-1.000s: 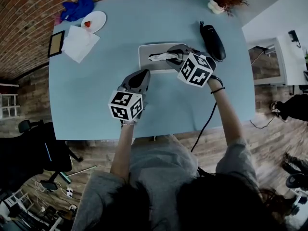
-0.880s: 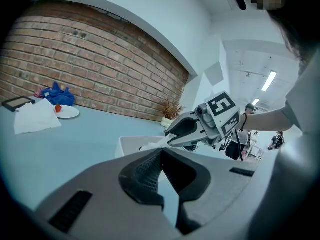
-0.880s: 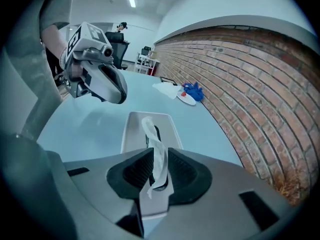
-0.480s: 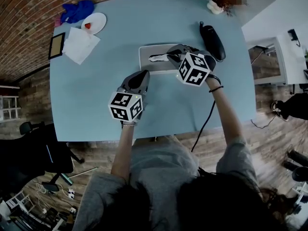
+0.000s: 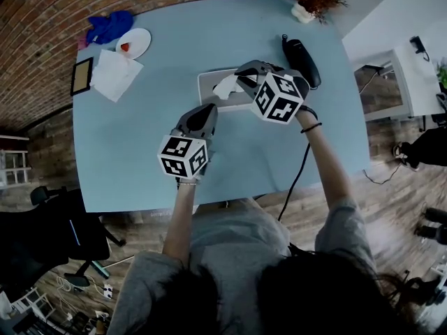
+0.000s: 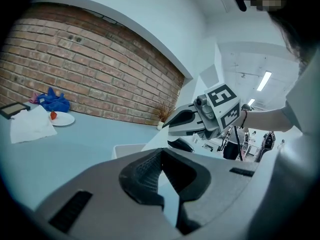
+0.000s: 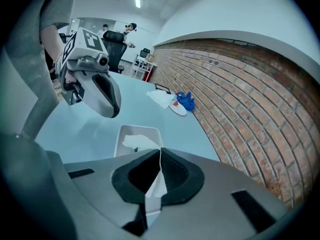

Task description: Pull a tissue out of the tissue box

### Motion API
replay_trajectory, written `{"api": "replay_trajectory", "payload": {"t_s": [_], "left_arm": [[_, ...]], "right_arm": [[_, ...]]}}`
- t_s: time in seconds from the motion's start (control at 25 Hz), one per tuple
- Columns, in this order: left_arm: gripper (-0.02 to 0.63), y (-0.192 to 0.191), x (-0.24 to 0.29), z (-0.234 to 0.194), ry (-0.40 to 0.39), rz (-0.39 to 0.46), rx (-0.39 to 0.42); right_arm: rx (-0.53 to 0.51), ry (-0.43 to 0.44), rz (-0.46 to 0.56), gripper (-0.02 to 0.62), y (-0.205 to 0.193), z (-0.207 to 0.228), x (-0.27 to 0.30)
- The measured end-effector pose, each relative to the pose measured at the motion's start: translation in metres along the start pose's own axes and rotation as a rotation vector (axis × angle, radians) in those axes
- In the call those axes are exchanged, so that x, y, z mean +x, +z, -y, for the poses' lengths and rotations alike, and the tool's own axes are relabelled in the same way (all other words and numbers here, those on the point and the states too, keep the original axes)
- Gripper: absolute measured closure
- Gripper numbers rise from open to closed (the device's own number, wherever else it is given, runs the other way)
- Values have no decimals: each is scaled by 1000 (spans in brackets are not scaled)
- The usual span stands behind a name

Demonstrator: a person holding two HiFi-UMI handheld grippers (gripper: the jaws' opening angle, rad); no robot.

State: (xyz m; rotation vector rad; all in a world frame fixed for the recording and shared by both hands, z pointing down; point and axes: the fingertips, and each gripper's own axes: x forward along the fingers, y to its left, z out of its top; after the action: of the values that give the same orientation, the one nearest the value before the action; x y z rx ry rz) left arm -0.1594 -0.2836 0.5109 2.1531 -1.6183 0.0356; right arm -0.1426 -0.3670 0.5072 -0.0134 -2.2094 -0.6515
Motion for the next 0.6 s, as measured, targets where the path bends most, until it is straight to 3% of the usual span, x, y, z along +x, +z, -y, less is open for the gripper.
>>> {"api": "replay_trajectory", "payload": {"t_s": [0.6], "left_arm": [[603, 31, -8, 26, -55, 62, 62]], "right_arm": [[41, -110, 51, 594, 22, 12, -43]]}}
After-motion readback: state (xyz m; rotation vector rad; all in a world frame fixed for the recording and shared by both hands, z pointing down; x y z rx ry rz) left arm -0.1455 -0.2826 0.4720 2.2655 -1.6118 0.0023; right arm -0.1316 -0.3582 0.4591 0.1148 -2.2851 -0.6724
